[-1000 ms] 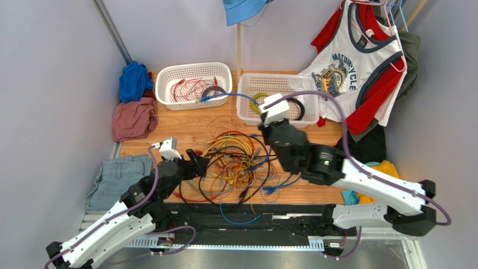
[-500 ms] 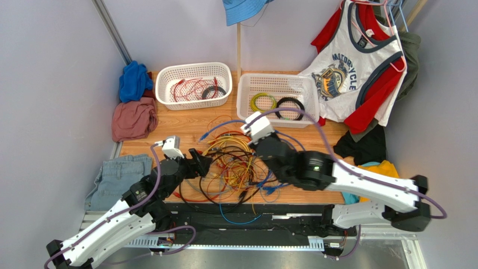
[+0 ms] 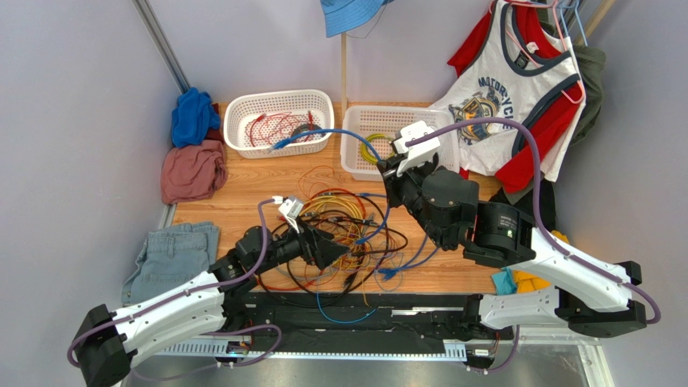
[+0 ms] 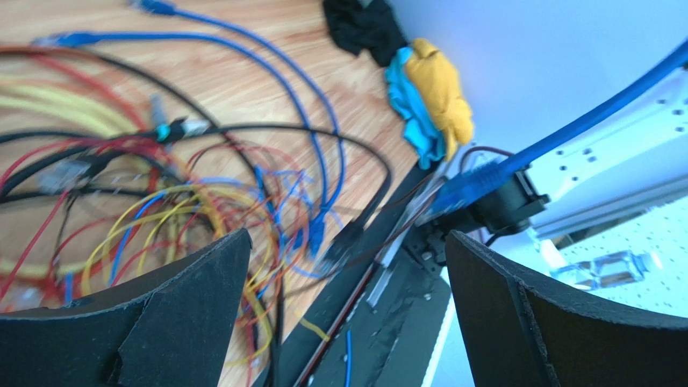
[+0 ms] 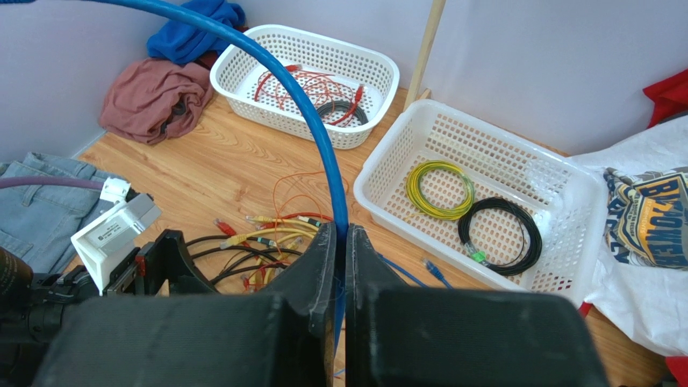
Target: Untangle the cables
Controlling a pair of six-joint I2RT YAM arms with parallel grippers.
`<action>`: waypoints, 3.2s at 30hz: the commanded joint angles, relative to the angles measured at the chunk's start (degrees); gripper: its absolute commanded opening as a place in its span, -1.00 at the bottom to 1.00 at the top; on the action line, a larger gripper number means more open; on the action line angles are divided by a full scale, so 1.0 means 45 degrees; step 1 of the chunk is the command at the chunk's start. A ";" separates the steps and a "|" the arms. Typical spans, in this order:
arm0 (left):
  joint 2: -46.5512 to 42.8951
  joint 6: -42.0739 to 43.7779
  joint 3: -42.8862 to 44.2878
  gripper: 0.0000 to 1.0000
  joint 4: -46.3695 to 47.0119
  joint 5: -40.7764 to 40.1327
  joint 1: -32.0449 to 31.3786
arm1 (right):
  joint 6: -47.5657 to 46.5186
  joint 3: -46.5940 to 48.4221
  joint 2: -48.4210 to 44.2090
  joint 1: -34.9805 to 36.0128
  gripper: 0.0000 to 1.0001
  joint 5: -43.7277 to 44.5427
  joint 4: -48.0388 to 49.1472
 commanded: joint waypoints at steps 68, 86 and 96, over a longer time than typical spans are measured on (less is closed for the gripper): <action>0.0356 0.1391 0.4302 -1.00 -0.5232 -0.4287 0.1198 | 0.0619 -0.2431 -0.1586 -0.0580 -1.00 -0.0634 0.2515; 0.0299 -0.1404 0.0434 -1.00 -0.5682 -0.5603 0.1276 | 0.7431 -0.4460 0.0440 -1.0911 -1.00 -0.6474 0.6223; -0.0950 -0.1677 -0.0386 -1.00 -0.5741 -0.5739 0.1276 | 0.5932 -0.4205 0.3508 -1.1460 -1.00 -0.5087 0.8587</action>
